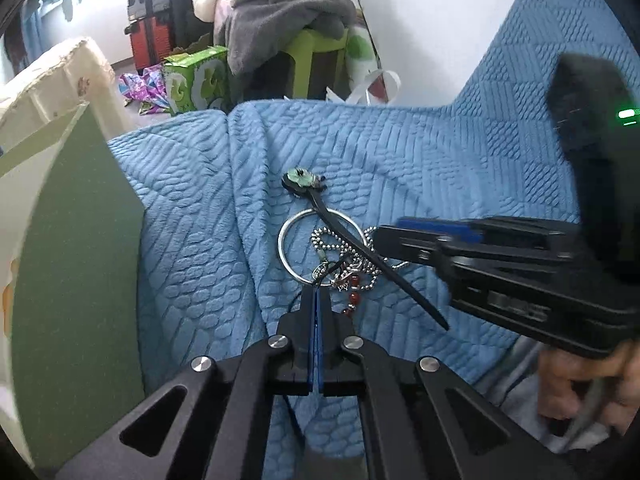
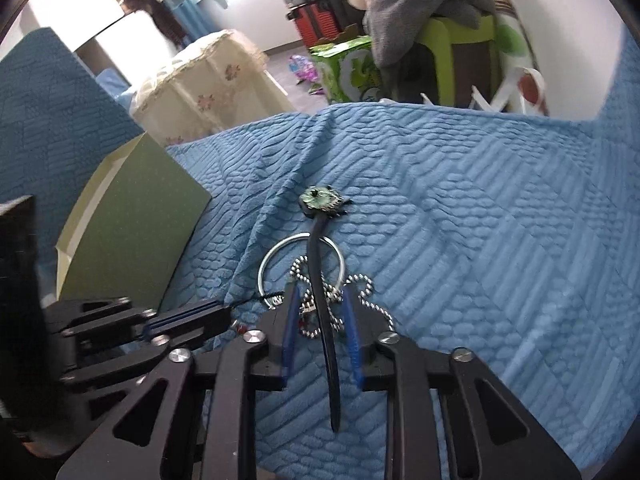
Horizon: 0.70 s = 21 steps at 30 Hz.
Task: Organize jewelry
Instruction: 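Grasp the red bead bracelet with the left gripper while the right grasps the black flower hairpin, then carry the bracelet and hairpin into the green box and open both grippers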
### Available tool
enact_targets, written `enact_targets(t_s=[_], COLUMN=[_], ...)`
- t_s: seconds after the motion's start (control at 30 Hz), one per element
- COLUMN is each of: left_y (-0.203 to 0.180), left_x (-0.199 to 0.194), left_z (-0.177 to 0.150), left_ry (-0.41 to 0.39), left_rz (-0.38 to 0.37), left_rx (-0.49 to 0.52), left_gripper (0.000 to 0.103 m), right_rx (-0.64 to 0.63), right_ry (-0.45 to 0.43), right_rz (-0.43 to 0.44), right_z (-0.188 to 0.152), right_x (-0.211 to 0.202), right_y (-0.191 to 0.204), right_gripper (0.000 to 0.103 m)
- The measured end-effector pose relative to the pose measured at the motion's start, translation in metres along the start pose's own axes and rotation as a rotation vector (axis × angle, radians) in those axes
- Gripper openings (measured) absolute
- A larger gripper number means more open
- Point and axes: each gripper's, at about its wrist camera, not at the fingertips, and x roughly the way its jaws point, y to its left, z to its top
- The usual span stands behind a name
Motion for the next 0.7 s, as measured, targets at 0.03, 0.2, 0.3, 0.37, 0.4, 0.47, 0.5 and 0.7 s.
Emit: enact_targets(t_s=[0.03,0.2,0.3,0.37,0.4,0.47,0.5,0.7], left_y=[0.002,0.013,0.018,0.021,0.022,0.024,0.023,0.025], left_x=[-0.007,-0.032,-0.042,-0.047,-0.049,-0.052,-0.053,-0.056], left_z=[-0.001,-0.002,0.000,0.000,0.000,0.001,0.000,-0.001], left_ry=[-0.011,-0.041,-0.056,-0.063,-0.064,-0.068,-0.070,-0.077], left_rz=[0.001,-0.021,-0.016,-0.016,-0.016,-0.021,-0.017,-0.015], left_rx=[-0.015,-0.086,-0.105,-0.117,-0.121,-0.133,-0.133,-0.150], left_gripper=[0.000,0.000,0.000,0.000,0.000,0.000,0.000,0.000], right_rx=[-0.016,-0.071,-0.099,-0.116,-0.125,-0.147,-0.160,-0.176], right_ry=[0.000,0.006,0.012,0.018,0.022,0.036,0.042,0.011], right_rz=[-0.001,-0.017,-0.026,-0.039,-0.055,-0.082,-0.094,-0.153], right_z=[0.002,0.007,0.009,0.009,0.010,0.010,0.010,0.010], right_x=[0.003,0.015,0.020,0.024,0.028,0.036,0.039,0.043], right_y=[0.002,0.010,0.014,0.016,0.017,0.020,0.023,0.025], right_gripper=[0.012,0.011,0.011,0.011,0.011,0.011,0.011,0.006])
